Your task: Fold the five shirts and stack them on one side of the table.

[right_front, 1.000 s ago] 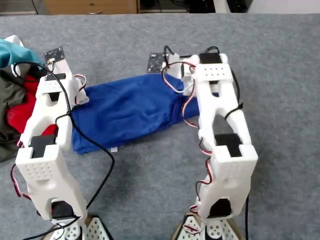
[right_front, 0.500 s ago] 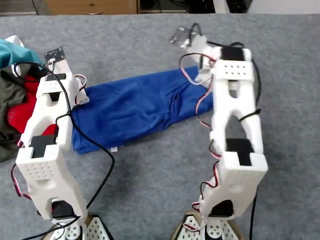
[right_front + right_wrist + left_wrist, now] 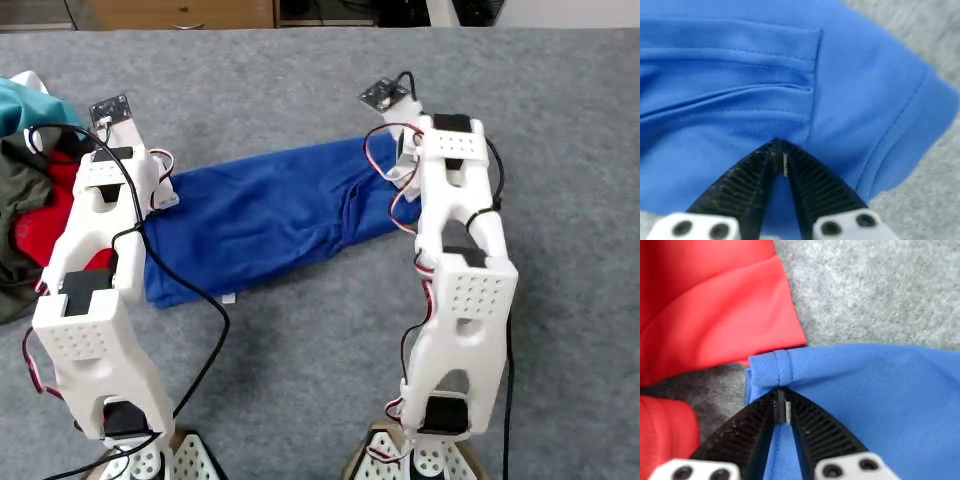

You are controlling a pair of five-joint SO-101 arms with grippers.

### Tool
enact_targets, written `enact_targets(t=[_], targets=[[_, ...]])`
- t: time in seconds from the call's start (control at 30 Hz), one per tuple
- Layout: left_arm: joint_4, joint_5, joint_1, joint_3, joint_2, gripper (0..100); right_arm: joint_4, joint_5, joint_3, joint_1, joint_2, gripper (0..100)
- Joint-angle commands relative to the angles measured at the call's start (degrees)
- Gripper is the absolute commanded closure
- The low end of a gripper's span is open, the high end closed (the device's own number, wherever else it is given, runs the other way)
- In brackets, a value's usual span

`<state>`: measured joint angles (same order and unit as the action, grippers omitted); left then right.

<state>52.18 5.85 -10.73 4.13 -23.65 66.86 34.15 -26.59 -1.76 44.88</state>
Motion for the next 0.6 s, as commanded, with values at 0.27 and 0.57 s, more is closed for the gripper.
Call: enact_targets(t=[0.27,0.57], targets=[[2.46,-0.18,0.97,-1.76,3.21,98,11.96,-1.58,-16.04,-2.15,-10.68,99.6],[20.66,-0.44,0.97,-0.26,28.09,98,-1.76,-14.15,-11.21,-7.16,-12.97,99.5]])
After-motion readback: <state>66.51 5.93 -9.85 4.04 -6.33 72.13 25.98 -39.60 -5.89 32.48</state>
